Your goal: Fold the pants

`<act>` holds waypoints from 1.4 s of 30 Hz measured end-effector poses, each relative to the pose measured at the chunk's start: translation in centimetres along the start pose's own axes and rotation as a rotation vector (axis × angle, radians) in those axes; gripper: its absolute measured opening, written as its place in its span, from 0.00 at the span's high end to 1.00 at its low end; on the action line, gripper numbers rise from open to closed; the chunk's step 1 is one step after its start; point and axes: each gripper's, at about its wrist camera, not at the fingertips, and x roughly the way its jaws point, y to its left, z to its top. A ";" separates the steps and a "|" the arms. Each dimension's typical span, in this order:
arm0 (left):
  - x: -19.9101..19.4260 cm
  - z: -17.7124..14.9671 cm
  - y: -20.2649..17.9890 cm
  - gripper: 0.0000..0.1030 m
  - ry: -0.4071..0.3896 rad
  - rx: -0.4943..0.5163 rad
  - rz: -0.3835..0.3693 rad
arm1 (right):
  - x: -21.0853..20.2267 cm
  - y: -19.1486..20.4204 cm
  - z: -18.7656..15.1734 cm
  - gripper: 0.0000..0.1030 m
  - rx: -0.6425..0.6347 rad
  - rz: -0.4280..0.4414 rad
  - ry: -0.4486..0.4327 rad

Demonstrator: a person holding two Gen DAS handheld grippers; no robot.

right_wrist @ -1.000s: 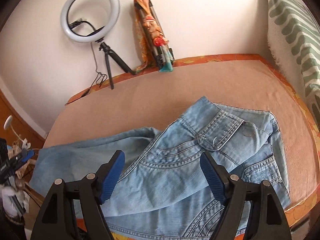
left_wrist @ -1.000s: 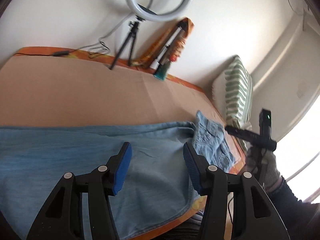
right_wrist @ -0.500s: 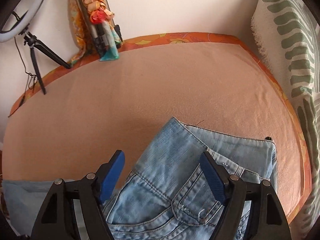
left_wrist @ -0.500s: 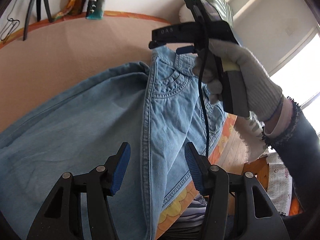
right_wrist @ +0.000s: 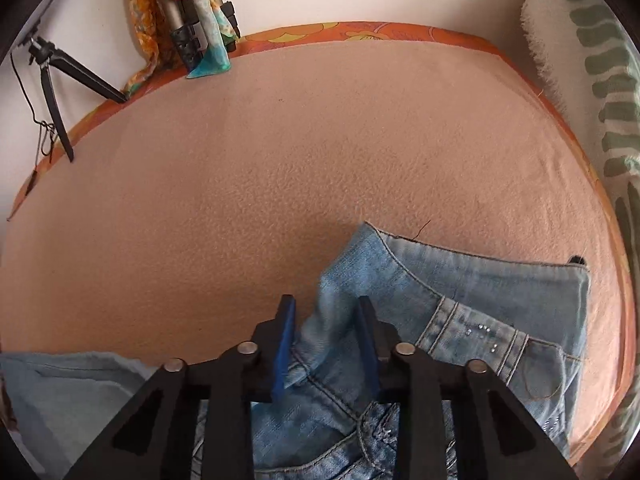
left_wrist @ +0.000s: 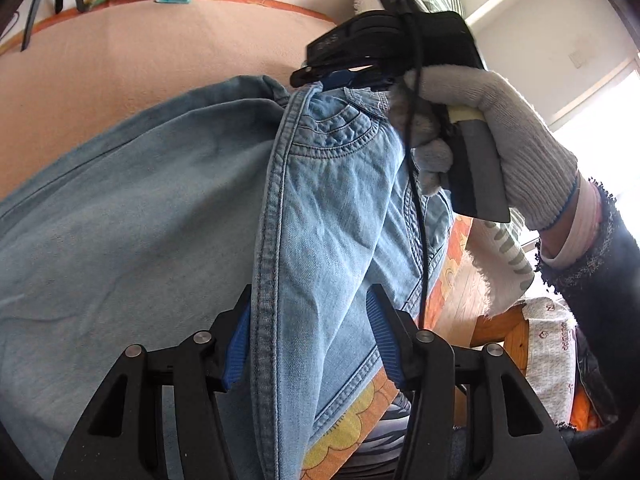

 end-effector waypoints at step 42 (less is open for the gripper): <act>-3.6 0.1 -2.9 0.66 -0.083 0.103 0.000 | -11.4 -21.8 -19.6 0.97 0.259 0.182 -0.300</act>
